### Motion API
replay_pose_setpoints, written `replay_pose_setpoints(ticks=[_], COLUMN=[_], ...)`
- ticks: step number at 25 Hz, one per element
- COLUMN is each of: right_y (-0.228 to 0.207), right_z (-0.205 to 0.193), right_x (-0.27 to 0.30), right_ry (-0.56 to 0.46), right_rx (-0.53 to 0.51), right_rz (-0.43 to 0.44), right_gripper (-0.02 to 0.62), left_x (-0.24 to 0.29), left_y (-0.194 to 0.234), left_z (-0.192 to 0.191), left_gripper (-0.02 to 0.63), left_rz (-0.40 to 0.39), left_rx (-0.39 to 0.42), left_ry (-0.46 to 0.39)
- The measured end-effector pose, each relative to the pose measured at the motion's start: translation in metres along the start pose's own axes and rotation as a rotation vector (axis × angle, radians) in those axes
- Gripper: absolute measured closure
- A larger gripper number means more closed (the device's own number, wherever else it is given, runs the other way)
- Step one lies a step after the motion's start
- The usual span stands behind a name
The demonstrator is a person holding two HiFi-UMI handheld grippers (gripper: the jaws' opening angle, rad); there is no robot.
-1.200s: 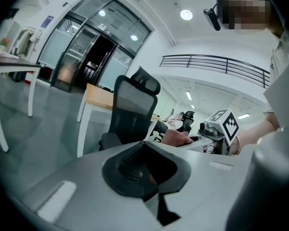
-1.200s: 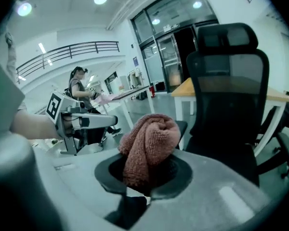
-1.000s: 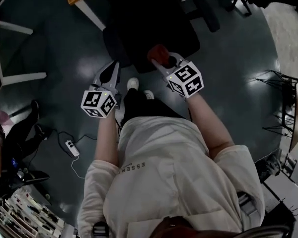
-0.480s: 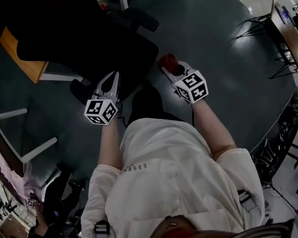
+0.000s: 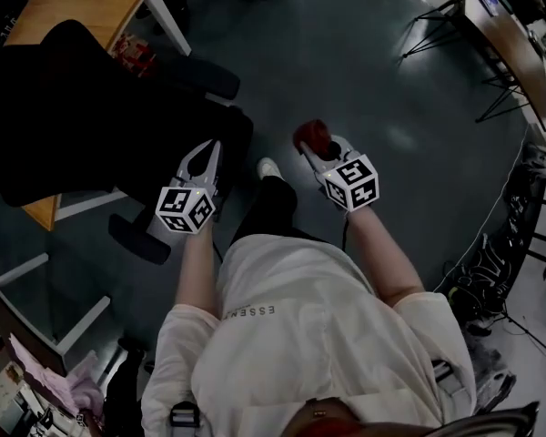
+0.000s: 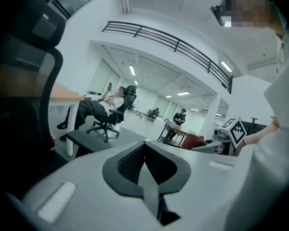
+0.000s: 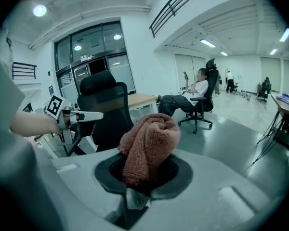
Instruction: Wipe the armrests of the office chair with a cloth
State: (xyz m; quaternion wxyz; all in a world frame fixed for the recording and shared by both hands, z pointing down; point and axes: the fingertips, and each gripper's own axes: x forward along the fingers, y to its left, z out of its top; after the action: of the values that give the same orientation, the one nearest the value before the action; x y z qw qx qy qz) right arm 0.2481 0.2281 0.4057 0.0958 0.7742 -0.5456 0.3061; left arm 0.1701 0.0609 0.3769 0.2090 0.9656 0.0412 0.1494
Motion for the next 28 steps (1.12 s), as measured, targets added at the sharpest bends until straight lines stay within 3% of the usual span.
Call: replay_pose_setpoints(ticks=[6, 11, 19, 22, 28], right_y=[-0.069, -0.101, -0.074, -0.057, -0.027], right_z=[0.057, 0.105, 0.154, 0.168, 0.177], right_x=[0.028, 0.077, 0.174, 0.216, 0.301], right_ry=[-0.007, 0.012, 0.1, 0.134, 0.249], right_rx=[-0.025, -0.082, -0.257, -0.321, -0.524], right_rz=[0.016, 0.073, 0.307, 0.416, 0.641], right_gripper=[0.548, 0.548, 0.548, 0.548, 0.546], left_x=[0.084, 0.116, 0.111, 0.107, 0.091], left_y=[0.022, 0.049, 0.088, 0.111, 0.154], left_z=[0.034, 0.061, 0.058, 0.062, 0.059], left_gripper=[0.589, 0.588, 0.589, 0.589, 0.589], left_rz=[0.019, 0.078, 0.238, 0.335, 0.613], left_rx=[-0.008, -0.03, -0.101, -0.147, -0.263], left_ry=[-0.033, -0.062, -0.061, -0.096, -0.184])
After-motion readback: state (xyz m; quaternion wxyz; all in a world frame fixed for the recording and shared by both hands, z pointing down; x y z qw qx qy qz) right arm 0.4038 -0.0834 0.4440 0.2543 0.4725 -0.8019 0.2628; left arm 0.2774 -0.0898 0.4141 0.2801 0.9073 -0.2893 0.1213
